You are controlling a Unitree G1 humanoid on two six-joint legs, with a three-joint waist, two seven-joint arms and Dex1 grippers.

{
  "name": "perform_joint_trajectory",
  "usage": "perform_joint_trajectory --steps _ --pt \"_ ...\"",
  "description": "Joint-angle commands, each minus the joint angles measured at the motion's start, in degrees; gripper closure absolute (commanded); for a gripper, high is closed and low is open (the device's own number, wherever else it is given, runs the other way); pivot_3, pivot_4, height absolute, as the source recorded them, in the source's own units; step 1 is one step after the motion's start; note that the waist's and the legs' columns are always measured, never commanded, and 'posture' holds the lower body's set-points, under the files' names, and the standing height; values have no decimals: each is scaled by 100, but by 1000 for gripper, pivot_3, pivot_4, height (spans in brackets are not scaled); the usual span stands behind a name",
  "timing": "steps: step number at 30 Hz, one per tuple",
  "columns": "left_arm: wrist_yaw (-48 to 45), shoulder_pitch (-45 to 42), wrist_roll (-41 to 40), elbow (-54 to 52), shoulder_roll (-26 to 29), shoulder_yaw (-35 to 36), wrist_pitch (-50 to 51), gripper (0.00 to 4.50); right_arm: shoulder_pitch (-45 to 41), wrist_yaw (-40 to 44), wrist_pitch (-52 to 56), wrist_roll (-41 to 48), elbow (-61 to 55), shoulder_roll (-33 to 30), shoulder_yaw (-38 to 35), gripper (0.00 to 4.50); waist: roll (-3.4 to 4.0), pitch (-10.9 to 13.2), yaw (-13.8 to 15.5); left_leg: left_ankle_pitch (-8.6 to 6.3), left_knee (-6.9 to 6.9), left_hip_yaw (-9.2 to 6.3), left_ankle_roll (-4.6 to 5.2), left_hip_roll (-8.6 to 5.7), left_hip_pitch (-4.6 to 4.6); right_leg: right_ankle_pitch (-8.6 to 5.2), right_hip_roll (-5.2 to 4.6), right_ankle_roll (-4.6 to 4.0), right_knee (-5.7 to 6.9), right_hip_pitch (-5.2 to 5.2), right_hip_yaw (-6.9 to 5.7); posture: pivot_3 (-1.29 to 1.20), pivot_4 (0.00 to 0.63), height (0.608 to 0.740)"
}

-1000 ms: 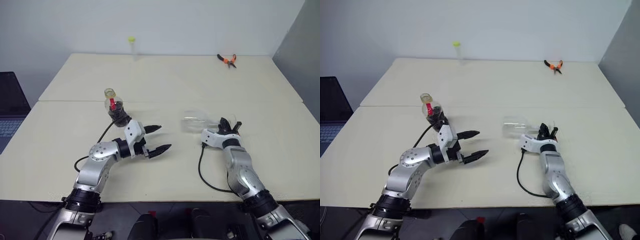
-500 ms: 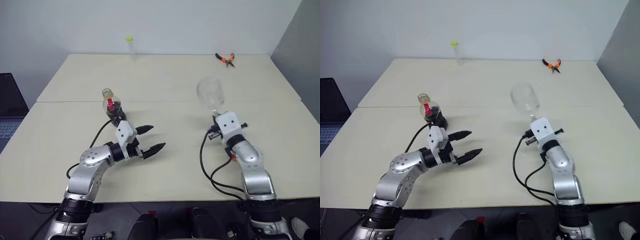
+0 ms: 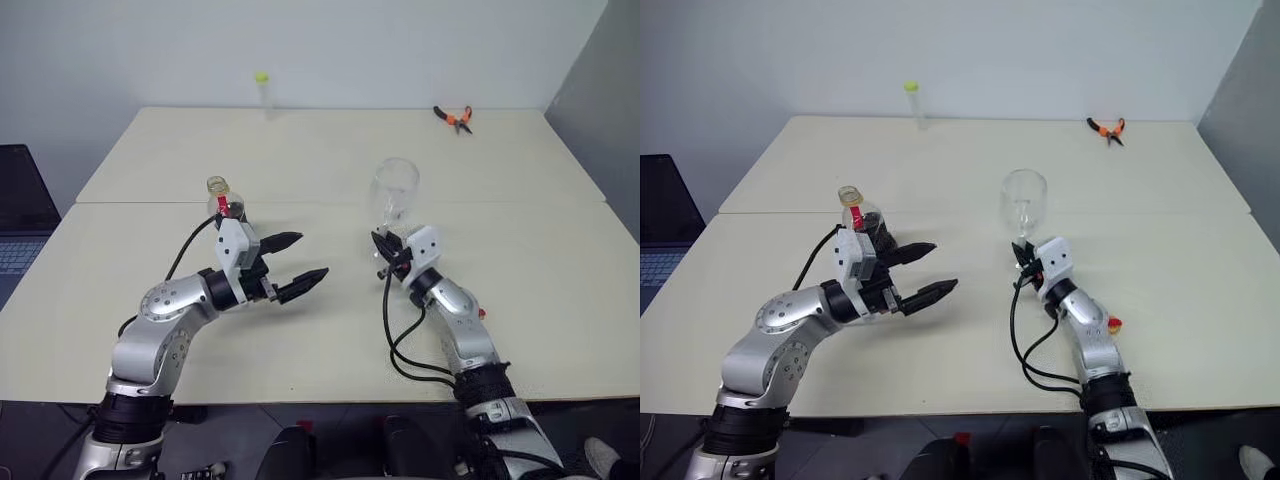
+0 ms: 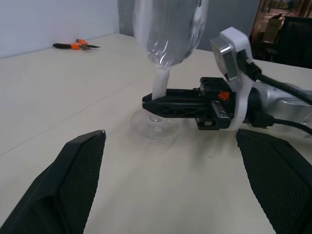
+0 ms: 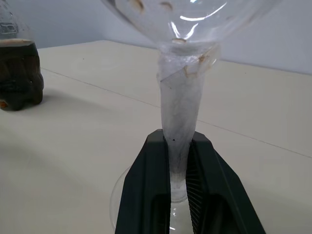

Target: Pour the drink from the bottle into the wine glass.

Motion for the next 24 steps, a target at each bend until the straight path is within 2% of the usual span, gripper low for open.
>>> perform_joint_trajectory --steps 1,8,20,21,24 --pt "44 -144 -141 -288 94 158 62 0 -400 13 -528 70 652 -41 -48 4331 0 0 -15 0 1 1 0 -2 -1 0 0 0 -1 0 1 0 150 740" --pt "92 -221 -100 -293 129 218 30 0 -577 289 -630 173 1344 -94 -22 4331 0 0 -22 0 2 2 0 -3 -1 0 -2 0 0 0 3 0 150 740" --pt "196 -263 -91 -421 120 273 -68 0 -435 364 -349 135 1421 -272 84 208 0 -1 -16 0 3 0 0 -2 0 0 -2 0 1 2 1 0 150 740" --pt "205 -241 -103 -449 131 288 -62 0 -421 354 -308 125 1410 -285 98 25 0 -1 -15 0 3 -1 0 -2 0 0 -3 0 1 2 1 0 150 740" --pt "266 -159 -80 -564 161 344 -73 0 -350 410 -219 175 1321 -309 106 25 0 -2 -12 0 3 -1 0 -2 1 0 -4 0 1 4 1 0 150 740"
